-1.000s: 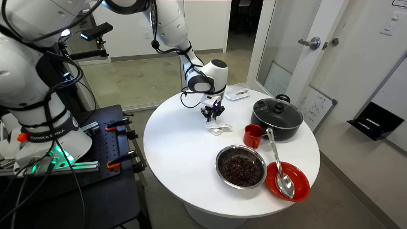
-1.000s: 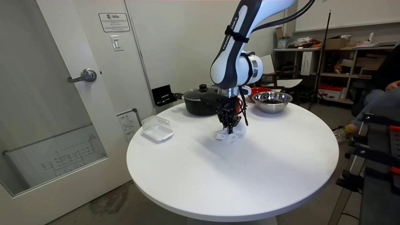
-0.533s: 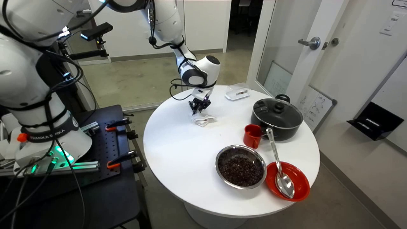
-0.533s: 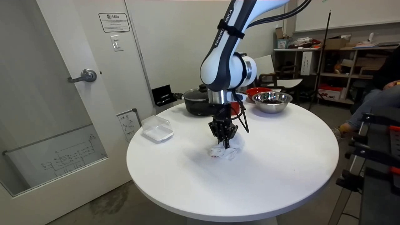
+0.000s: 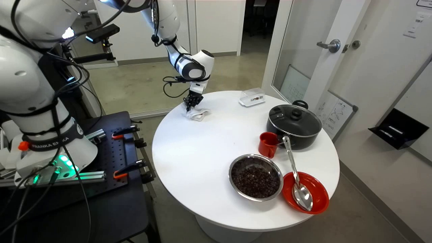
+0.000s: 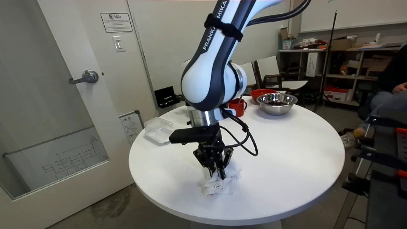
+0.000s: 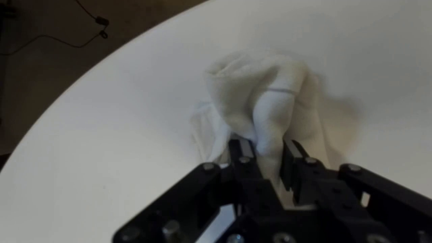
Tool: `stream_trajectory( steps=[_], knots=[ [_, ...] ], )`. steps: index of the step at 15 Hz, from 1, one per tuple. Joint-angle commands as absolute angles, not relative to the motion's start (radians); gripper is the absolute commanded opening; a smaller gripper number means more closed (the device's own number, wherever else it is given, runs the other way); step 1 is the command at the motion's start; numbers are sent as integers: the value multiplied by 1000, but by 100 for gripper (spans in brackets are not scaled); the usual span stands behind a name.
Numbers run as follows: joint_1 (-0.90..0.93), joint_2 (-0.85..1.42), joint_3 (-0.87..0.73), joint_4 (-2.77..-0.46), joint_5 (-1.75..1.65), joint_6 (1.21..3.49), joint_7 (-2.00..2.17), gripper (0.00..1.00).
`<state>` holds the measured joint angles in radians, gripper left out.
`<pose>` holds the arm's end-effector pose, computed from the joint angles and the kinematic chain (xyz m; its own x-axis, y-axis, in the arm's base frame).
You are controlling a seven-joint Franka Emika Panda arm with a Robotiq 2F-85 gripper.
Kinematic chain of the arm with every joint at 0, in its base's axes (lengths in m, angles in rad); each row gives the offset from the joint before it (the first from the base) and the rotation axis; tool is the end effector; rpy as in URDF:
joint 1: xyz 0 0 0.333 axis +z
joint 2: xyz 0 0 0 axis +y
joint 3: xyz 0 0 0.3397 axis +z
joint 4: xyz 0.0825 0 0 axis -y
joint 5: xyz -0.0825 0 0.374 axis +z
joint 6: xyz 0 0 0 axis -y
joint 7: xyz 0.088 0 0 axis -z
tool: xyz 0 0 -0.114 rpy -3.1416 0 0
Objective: Use the towel to wipe the table.
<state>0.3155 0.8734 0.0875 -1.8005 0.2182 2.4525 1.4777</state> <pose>0.5679 0.2420 0.0626 0.2591 -0.9481 -0.1844 -0.9291 -0.2968 0.2205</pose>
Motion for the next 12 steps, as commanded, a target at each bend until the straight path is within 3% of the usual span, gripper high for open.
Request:
stream_trajectory(
  steps=[1,12],
  knots=[
    [313,963,92,-1734,197,2360,1414,6],
    [257,905,53,-1846,238,2314,1426,6]
  ],
)
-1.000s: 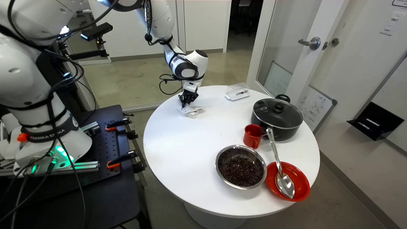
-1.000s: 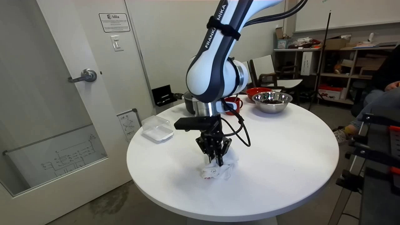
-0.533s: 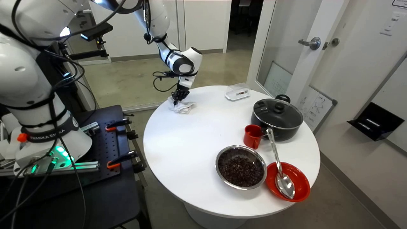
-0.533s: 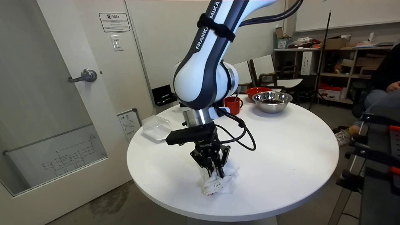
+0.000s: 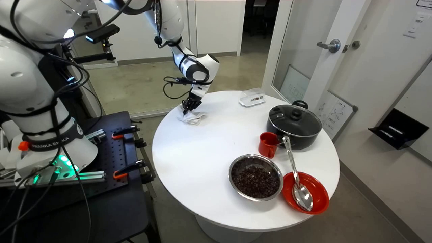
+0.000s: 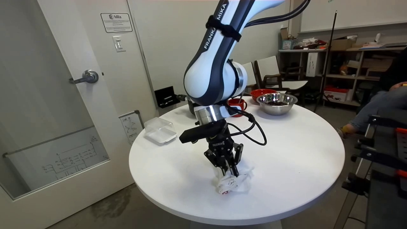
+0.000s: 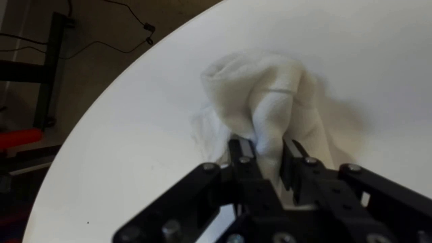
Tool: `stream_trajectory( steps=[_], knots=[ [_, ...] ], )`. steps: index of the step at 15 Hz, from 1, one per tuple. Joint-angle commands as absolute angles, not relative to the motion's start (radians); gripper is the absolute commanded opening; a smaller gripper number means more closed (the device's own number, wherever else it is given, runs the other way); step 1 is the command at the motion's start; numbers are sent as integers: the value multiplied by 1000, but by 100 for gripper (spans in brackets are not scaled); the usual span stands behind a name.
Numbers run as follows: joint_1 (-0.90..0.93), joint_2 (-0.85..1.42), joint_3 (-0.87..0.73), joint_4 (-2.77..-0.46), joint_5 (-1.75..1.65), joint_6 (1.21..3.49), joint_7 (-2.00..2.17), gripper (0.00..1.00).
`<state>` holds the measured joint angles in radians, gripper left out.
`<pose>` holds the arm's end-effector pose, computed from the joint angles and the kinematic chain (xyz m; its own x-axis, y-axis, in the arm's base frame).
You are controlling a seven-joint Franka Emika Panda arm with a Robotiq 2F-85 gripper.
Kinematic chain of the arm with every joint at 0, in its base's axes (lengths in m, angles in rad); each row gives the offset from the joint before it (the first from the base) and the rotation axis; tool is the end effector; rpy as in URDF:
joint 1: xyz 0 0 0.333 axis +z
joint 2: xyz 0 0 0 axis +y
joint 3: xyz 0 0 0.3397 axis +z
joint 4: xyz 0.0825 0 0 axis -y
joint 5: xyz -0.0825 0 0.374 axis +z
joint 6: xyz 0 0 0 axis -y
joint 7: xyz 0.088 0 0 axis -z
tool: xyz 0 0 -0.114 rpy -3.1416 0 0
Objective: Use the towel to wipe the table.
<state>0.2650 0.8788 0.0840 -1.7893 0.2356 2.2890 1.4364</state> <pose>0.5611 0.2109 0.0549 0.2254 -0.9492 -0.2196 -0.8857 -0.2936 0.3598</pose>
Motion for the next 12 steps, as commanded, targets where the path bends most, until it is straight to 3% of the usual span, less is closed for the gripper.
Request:
stream_trajectory(
  steps=[1,6,12],
  knots=[
    [254,899,47,-1862,239,2328,1427,6],
    [223,867,15,-1973,275,2515,1426,6],
    [173,850,-29,-2059,357,2572,1501,6]
  ],
)
